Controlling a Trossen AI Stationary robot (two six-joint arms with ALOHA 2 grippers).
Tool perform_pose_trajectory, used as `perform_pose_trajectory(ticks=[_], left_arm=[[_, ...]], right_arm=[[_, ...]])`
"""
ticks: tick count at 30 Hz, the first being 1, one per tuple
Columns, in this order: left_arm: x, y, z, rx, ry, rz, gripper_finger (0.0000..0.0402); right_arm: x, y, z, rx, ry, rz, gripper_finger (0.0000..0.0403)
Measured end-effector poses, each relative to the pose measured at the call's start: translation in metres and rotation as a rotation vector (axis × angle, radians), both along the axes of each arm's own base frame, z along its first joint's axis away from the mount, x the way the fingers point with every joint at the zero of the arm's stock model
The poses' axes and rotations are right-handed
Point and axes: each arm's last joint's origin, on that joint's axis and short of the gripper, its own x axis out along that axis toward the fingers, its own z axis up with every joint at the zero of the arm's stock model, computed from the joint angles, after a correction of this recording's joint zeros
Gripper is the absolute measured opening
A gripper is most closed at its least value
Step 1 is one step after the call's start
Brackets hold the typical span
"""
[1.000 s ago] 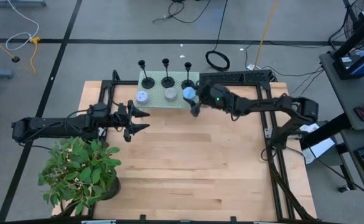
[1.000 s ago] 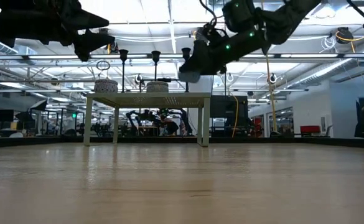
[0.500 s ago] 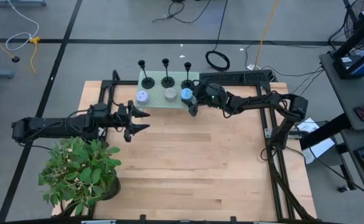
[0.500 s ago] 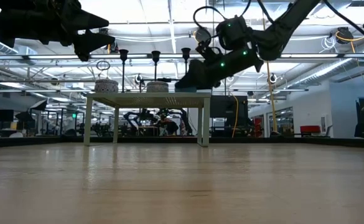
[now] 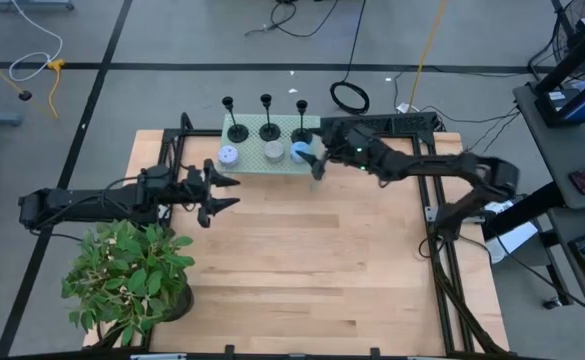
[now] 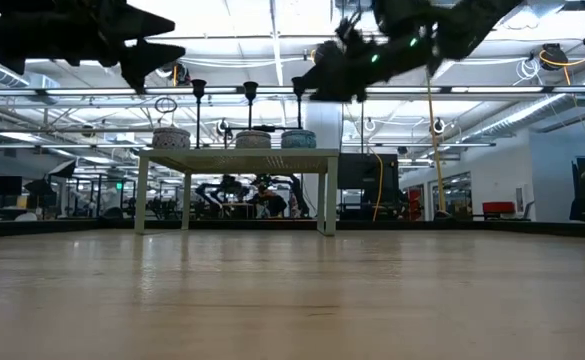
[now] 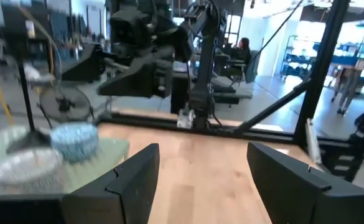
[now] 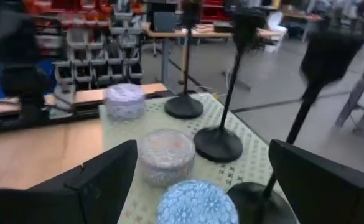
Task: Pick & Place candle stick holders
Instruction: Return to Home Position
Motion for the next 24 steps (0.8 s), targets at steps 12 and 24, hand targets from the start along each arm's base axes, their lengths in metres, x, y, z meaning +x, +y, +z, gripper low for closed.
perform_pose_trajectory(ticks=[12, 24], left_arm=[[-0.026, -0.001, 0.012, 0.222, -0.058, 0.082, 0.0121], [-0.056, 0.003, 0.004, 0.16, 0.048, 0.302, 0.0004]], right_arm=[[-0.085, 0.071, 0.054, 0.043, 0.181, 0.241, 0.0194], [-0.163, 0.098, 0.01, 0.09, 0.094, 0.263, 0.0012]])
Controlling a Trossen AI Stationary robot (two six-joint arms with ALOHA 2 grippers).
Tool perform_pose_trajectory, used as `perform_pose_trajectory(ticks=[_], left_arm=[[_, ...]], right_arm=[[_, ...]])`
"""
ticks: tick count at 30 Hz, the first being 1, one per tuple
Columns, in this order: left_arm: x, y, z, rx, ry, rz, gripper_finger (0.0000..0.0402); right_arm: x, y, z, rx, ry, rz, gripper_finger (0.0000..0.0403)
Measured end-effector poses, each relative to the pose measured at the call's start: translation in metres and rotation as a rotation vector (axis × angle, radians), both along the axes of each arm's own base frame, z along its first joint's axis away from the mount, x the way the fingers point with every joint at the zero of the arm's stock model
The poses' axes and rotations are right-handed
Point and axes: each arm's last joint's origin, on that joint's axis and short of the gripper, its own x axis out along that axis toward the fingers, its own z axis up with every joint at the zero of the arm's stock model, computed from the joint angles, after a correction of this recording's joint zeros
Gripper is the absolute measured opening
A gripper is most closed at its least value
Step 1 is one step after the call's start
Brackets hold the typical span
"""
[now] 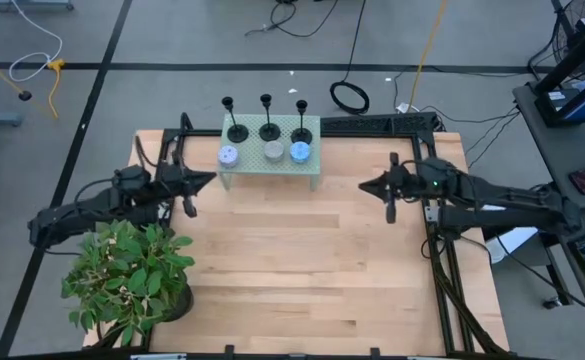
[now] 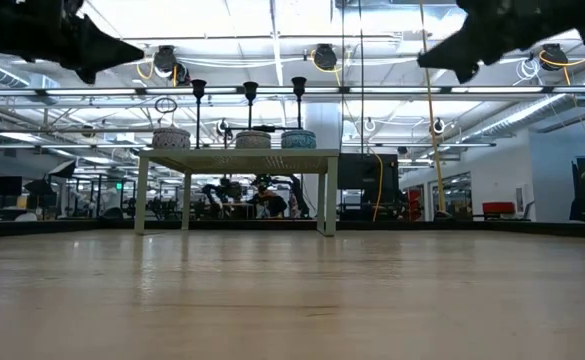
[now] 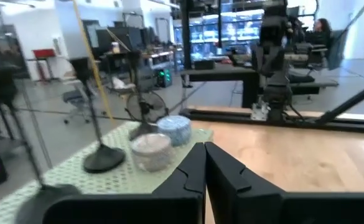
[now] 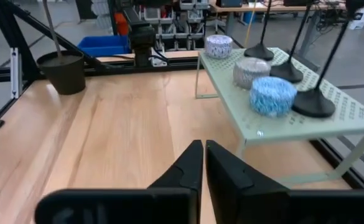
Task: Pick & Place candle stick holders
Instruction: Return to Home Position
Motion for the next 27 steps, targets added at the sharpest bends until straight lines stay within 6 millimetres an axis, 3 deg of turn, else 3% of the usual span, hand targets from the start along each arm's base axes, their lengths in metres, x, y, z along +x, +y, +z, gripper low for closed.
perform_pose_trajectory(ticks=[4, 7, 15, 20, 27], left_arm=[[-0.014, -0.002, 0.015, 0.023, -0.02, 0.027, 0.0004], [-0.021, -0.003, 0.014, 0.026, 0.013, 0.034, 0.0004], [-0.009, 0.003, -0.028, 0.004, -0.004, 0.048, 0.0006], [0.0, 0.003, -0.054, -0.045, -0.119, -0.073, 0.0003], [0.001, 0.008, -0.068, -0.095, -0.098, -0.017, 0.0004]], right_arm=[[-0.015, 0.004, -0.014, -0.002, -0.025, 0.004, 0.0002], [-0.025, 0.006, -0.021, 0.005, -0.053, 0.001, 0.0003], [-0.041, 0.009, -0.045, 0.035, -0.102, -0.007, 0.0001], [-0.046, 0.01, -0.059, 0.051, -0.208, -0.009, 0.0001], [-0.049, 0.011, -0.087, 0.052, -0.304, -0.005, 0.0001]])
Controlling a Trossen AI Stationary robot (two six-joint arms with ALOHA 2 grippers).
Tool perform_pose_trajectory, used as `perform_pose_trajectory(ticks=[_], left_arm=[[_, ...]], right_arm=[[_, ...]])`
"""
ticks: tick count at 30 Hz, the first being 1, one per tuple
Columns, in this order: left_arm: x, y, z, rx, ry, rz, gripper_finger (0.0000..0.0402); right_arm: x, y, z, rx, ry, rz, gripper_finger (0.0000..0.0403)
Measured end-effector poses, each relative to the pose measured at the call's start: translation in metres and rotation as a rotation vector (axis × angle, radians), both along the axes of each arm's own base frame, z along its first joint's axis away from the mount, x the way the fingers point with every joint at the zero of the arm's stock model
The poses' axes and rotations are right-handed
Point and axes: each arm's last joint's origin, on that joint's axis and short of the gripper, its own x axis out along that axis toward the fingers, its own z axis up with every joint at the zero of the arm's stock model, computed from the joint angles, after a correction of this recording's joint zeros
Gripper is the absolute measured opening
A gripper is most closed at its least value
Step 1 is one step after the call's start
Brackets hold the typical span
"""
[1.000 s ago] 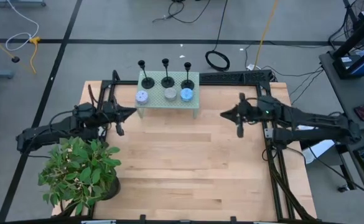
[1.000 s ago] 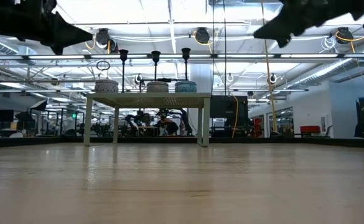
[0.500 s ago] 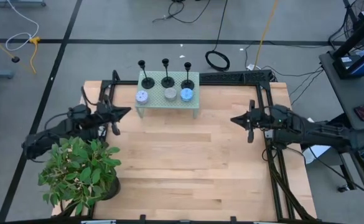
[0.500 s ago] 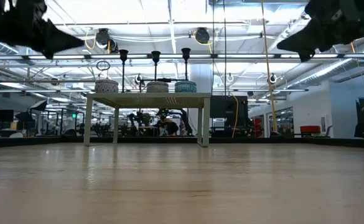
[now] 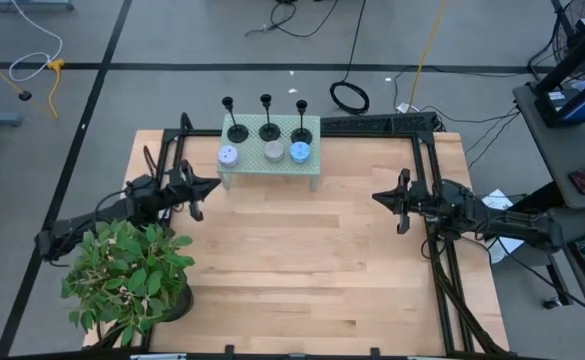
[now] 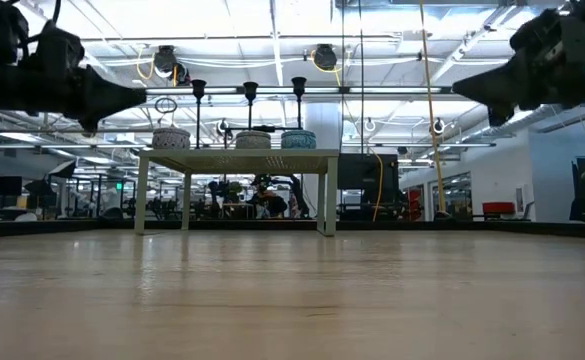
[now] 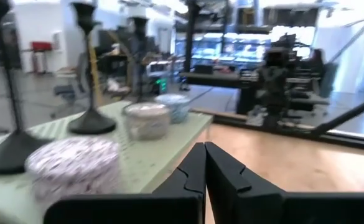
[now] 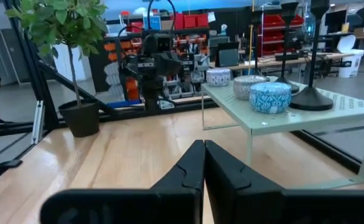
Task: Pick & Place candle stick holders
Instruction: Return to Home Position
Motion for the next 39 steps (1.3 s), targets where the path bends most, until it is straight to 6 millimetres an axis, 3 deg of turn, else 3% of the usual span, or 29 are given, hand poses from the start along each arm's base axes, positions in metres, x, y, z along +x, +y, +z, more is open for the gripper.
perform_pose_trajectory(ticks=[3, 13, 19, 23, 32, 39], left_arm=[[-0.001, 0.002, -0.003, -0.015, 0.025, 0.043, 0.0006], [0.0, 0.0, -0.011, -0.063, 0.104, -0.068, 0.0004], [0.0, 0.002, -0.016, -0.093, 0.15, 0.017, 0.0011], [0.001, 0.003, -0.019, -0.106, 0.179, 0.017, 0.0003], [0.003, 0.003, -0.021, -0.106, 0.204, 0.018, 0.0039], [0.003, 0.003, -0.021, -0.106, 0.205, 0.017, 0.0036]], right_arm=[[0.0, 0.0, -0.012, 0.0, -0.012, 0.0, 0.0001], [-0.002, 0.0, -0.011, 0.004, -0.045, -0.003, 0.0], [-0.001, 0.0, -0.012, 0.003, -0.036, -0.004, 0.0003], [-0.001, 0.0, -0.012, 0.003, -0.037, -0.004, 0.0003], [-0.001, 0.0, -0.012, 0.003, -0.037, -0.003, 0.0004], [-0.001, 0.001, -0.012, 0.003, -0.037, 0.009, 0.0004]])
